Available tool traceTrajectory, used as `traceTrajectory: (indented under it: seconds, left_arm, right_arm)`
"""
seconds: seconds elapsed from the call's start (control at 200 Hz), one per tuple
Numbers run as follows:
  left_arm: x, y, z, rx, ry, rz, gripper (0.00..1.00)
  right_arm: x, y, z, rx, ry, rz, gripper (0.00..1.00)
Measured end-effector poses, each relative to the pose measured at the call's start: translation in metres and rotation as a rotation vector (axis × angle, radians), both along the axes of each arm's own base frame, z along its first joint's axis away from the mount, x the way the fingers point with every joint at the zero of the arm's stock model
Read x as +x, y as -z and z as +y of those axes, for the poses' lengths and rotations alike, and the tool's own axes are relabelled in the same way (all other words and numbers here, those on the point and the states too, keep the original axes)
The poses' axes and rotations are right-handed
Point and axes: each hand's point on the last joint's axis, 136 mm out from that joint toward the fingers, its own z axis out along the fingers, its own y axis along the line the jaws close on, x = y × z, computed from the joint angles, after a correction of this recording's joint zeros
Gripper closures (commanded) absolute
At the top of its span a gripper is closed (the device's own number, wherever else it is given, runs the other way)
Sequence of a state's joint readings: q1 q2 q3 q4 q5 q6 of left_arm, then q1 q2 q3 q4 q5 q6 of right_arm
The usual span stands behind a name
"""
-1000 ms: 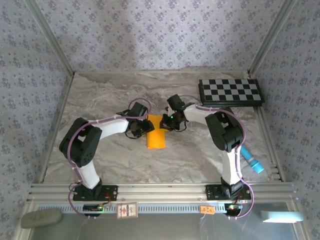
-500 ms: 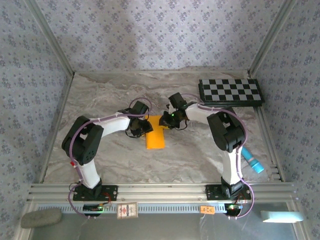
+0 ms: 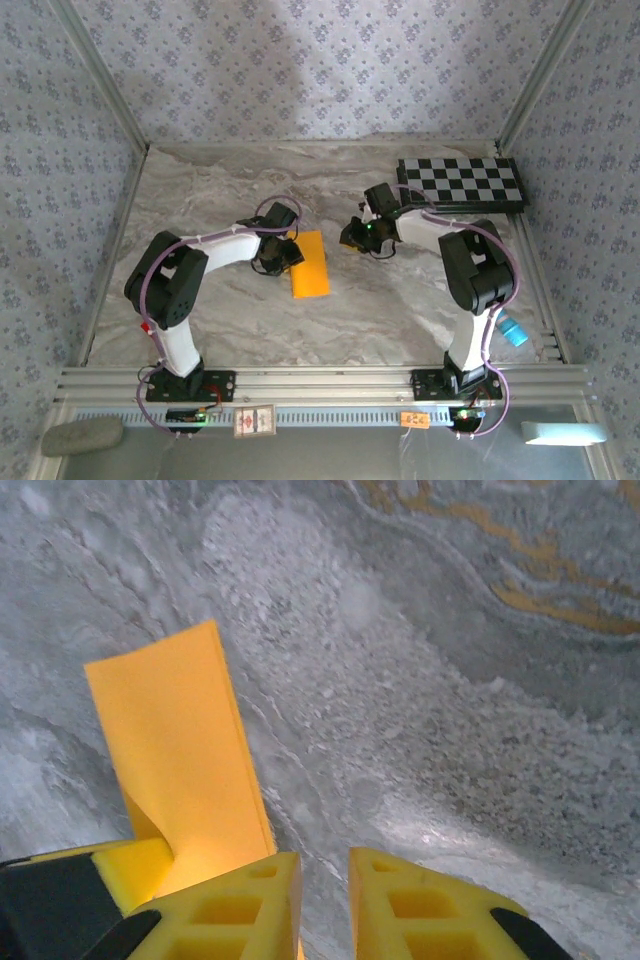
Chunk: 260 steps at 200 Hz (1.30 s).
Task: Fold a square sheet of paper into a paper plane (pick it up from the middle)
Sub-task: Hold the square sheet of paper at the center of the table.
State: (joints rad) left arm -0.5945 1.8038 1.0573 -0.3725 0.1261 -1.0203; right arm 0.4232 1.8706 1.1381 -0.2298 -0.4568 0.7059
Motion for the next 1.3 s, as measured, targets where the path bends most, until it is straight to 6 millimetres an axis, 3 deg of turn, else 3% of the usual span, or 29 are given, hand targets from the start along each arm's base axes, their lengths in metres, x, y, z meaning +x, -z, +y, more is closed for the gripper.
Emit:
traceTrajectory:
  seconds: [0.765, 1.299]
  left_arm:
    - [-0.002, 0.01, 0.0, 0.031, 0.025, 0.058, 0.61]
    - [-0.002, 0.012, 0.0, 0.045, 0.028, 0.077, 0.62]
  right_arm:
    - [-0.001, -0.001, 0.011, 0.047, -0.029, -0.034, 0.79]
    - [-0.019, 0.006, 0.034, 0.069, -0.114, -0.011, 0.81]
